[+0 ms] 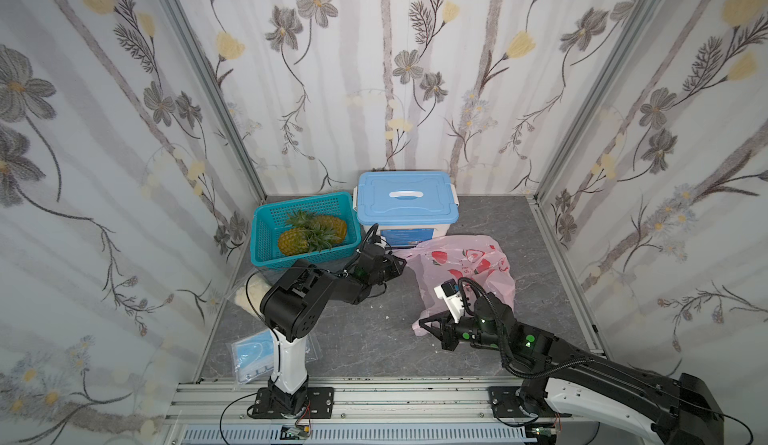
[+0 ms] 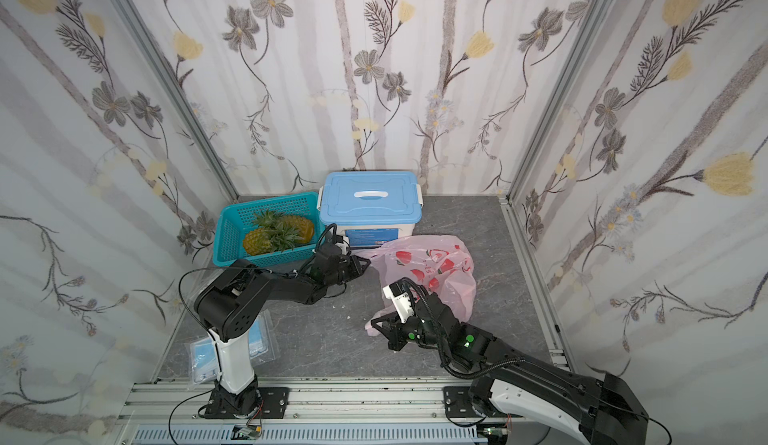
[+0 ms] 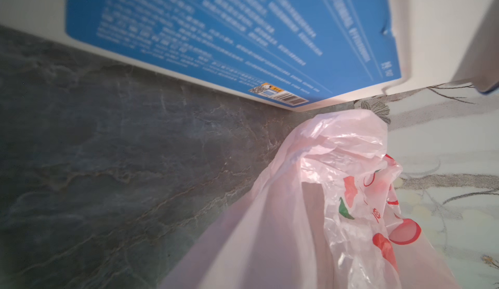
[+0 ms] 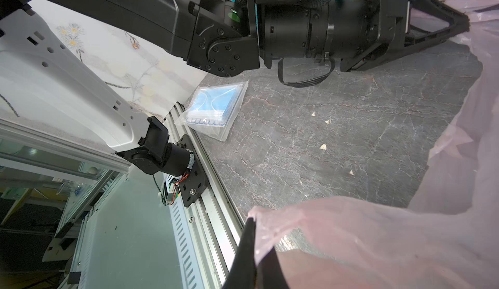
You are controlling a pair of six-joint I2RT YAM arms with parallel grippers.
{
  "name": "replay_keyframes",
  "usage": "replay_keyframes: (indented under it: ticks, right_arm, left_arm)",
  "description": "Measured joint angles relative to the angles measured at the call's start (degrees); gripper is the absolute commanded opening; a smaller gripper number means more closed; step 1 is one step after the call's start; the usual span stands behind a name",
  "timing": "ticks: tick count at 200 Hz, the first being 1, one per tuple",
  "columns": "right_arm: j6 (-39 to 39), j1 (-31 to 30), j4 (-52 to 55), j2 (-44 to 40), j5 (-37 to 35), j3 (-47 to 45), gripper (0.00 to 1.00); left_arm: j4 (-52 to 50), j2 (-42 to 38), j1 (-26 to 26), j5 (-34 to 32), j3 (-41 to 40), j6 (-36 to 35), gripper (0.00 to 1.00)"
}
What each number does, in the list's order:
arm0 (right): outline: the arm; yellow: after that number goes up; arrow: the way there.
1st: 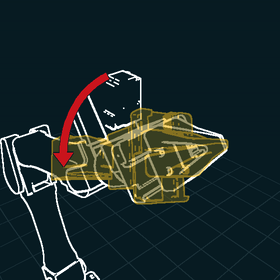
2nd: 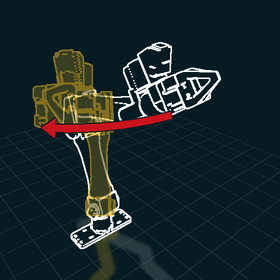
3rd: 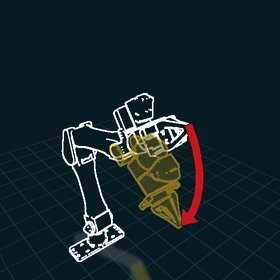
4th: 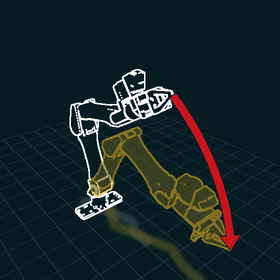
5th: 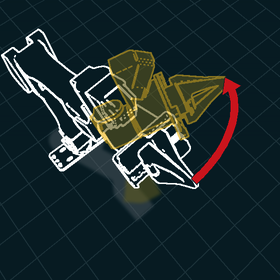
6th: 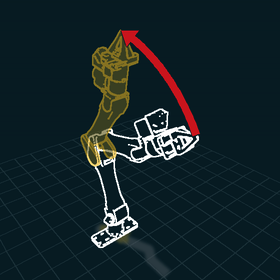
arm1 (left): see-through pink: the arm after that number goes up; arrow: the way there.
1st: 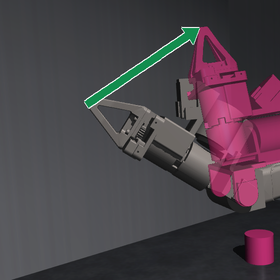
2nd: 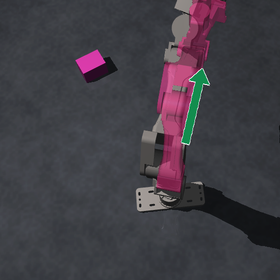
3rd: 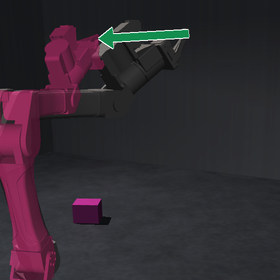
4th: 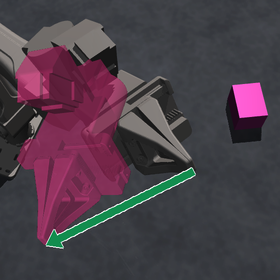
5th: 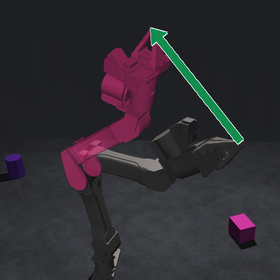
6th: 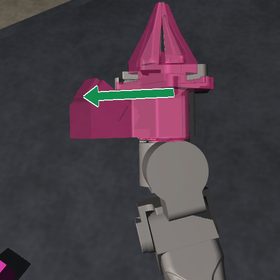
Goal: Place the pineapple into a plastic bag & tie a knot
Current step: Open the plastic bag at the center of the board.
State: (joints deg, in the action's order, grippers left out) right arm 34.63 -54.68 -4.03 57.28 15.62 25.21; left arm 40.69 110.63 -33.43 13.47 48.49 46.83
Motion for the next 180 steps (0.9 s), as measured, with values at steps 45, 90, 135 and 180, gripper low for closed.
replay_keyframes:
  ticks: [45, 90, 135, 180]
  right_arm:
    - [0.0, 0.4, 2.2, -0.6, 0.9, -0.2, 0.01]
    - [-0.1, 1.0, 14.4, -1.0, -1.7, 6.9, 1.0]
    - [1.3, 1.5, 34.6, -0.4, -10.6, 25.9, 1.0]
    - [7.6, 2.3, 43.9, 14.5, -19.8, 41.2, 0.93]
  left_arm:
    - [8.6, 0.4, 0.0, -0.8, -0.2, -0.5, 0.0]
    - [6.2, -6.0, -0.7, -3.3, -0.6, -1.8, 0.0]
    - [-6.2, -17.8, -4.3, -8.6, -0.5, -7.5, 0.0]
    - [-13.3, -25.1, -6.2, -11.5, -2.9, -8.5, 0.0]
